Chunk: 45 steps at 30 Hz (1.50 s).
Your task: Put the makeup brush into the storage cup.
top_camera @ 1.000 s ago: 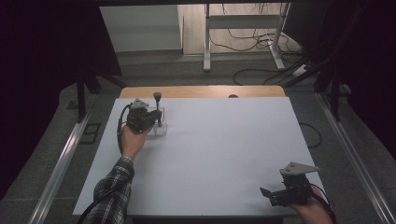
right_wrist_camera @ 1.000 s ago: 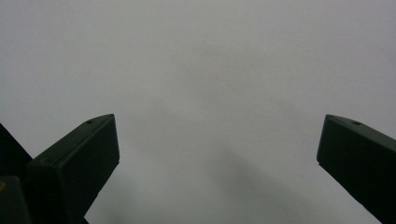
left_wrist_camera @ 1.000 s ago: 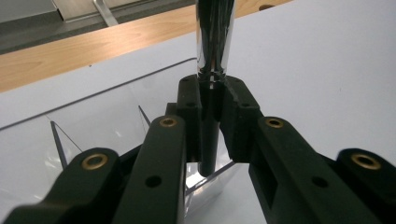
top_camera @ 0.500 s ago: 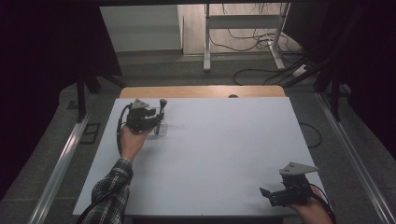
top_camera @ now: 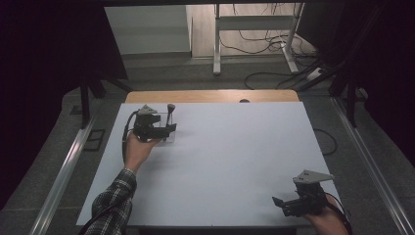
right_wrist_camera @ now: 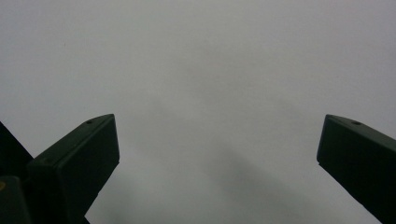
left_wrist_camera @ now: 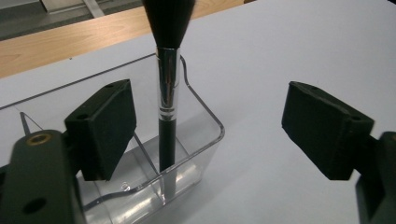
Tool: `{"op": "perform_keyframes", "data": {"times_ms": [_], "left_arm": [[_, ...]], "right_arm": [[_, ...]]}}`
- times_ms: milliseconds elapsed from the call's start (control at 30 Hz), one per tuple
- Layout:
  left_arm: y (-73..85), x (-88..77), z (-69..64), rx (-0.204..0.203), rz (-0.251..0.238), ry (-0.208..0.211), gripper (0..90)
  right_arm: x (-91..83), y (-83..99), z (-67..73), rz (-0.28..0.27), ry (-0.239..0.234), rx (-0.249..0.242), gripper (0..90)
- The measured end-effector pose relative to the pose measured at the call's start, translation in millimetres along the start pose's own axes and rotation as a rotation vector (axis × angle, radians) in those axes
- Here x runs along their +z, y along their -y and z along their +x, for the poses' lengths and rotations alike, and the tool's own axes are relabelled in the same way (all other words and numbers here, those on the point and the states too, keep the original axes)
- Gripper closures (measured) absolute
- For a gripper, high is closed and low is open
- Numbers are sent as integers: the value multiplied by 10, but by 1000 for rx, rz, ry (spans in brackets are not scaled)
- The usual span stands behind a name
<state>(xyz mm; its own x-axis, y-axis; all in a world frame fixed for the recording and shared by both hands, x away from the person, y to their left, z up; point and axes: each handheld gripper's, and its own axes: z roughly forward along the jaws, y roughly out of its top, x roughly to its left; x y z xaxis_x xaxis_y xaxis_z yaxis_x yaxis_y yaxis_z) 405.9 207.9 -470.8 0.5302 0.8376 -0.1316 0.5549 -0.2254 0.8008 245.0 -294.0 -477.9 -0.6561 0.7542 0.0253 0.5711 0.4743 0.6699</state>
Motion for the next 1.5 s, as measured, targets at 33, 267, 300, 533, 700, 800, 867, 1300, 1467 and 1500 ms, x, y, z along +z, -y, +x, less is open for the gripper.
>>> {"op": "perform_keyframes", "data": {"times_ms": [33, 267, 300, 533, 700, 800, 867, 1300, 1467, 1500], "left_arm": [[2, -5, -3, 0, -3, 11, 152], [11, -61, -53, 30, 8, 29, 80], [15, -70, -64, 28, 10, 32, 78], [39, -88, -113, 47, 22, 45, 66], [55, -100, -139, 40, 19, 64, 58], [68, -109, -157, 48, 20, 67, 49], [75, -122, -172, 54, 19, 68, 45], [112, -196, -289, 79, 21, 100, 41], [118, -217, -328, 74, 17, 119, 26], [118, -219, -334, 78, 17, 123, 22]], "right_arm": [[1, 0, 1, 1, 0, 0, 0], [-2, -1, 0, 6, 0, -1, 0], [-1, -2, 1, 7, 0, 0, 0], [0, 0, 3, 5, 1, 0, 0], [0, 0, 4, 3, 1, 1, 0], [-2, 2, 4, 1, -1, 2, 0], [-2, 2, 4, 0, -1, 3, 0], [-17, 6, -11, -8, -9, 14, 0], [-18, 6, -10, -8, -12, 12, 0], [-17, 6, -10, -8, -12, 12, 0]]}}
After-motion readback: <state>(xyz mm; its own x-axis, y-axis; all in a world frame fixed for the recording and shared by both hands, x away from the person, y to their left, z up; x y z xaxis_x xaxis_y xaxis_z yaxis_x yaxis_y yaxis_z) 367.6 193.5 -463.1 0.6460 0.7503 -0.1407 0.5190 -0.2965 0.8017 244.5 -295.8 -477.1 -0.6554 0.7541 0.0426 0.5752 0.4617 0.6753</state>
